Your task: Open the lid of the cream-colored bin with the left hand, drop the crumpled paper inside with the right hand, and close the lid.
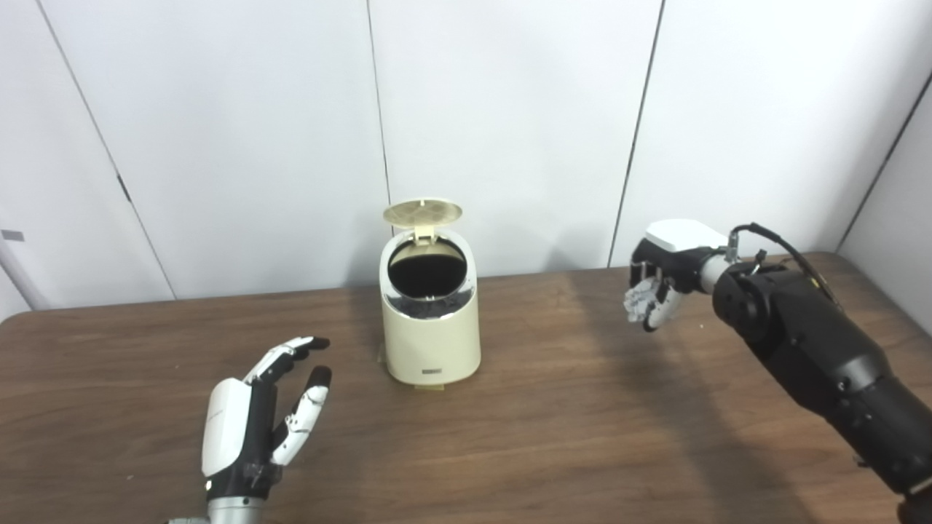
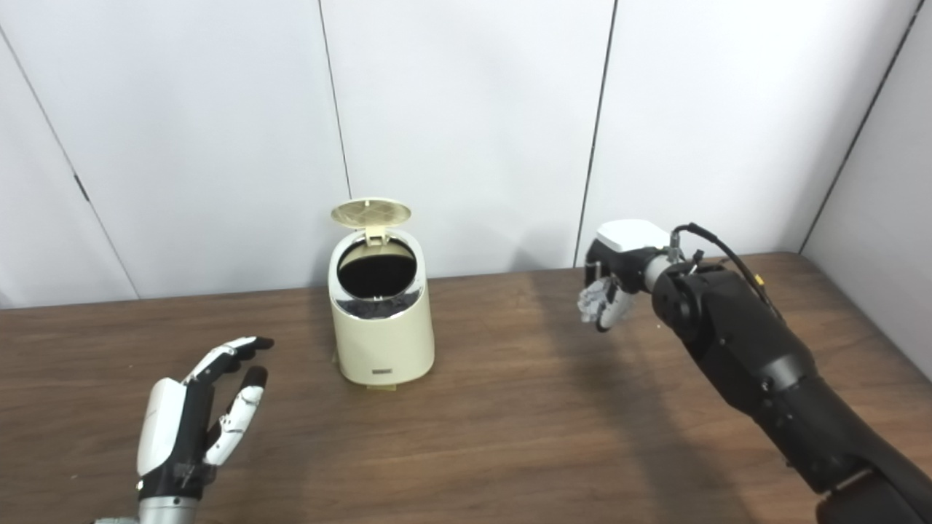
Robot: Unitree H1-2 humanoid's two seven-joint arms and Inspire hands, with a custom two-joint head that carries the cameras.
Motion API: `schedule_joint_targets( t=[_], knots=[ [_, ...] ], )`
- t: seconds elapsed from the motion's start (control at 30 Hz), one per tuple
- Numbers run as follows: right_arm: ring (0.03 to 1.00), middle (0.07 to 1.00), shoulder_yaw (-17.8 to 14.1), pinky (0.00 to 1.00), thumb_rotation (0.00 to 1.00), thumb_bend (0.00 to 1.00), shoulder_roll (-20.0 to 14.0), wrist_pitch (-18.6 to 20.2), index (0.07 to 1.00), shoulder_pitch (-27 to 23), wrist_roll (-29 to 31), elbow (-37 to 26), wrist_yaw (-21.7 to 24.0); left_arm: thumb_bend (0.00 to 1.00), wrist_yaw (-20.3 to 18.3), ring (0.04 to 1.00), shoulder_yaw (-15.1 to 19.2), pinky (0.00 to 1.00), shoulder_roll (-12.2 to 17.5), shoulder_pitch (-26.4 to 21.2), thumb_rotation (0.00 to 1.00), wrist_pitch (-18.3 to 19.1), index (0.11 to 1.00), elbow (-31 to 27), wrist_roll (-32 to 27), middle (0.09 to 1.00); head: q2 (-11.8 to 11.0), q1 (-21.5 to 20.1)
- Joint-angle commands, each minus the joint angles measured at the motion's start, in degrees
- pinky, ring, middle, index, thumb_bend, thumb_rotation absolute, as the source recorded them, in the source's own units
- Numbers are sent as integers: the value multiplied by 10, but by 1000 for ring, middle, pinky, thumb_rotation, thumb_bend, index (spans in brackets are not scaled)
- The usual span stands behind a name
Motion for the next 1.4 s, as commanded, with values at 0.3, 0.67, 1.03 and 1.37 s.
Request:
schedule_joint_targets(
  t=[0.3, 0.67, 1.03, 1.37],
  knots=[
    [678, 557, 7, 916, 0, 517, -12, 21, 447, -54, -41, -178, 135, 463, 15, 747, -9, 719, -4, 7, 973, -11, 751, 33, 10, 775, 0, -4],
    [513, 543, -13, 446, 0, 520, 46, 51, 469, -74, -59, -269, 198, 456, 19, 745, -11, 723, -7, -1, 972, -9, 746, 48, 12, 770, -3, -8],
    [349, 465, -21, 261, 0, 531, 86, 5, 477, -96, -49, -268, 171, 452, 21, 741, -13, 708, -15, -10, 953, -5, 748, 61, 12, 771, -12, -4],
    [376, 449, -18, 286, 0, 522, 134, 6, 505, -118, -42, -236, 167, 439, 25, 740, -16, 717, -18, -8, 923, -9, 751, 60, 12, 770, -9, 5]
  ],
)
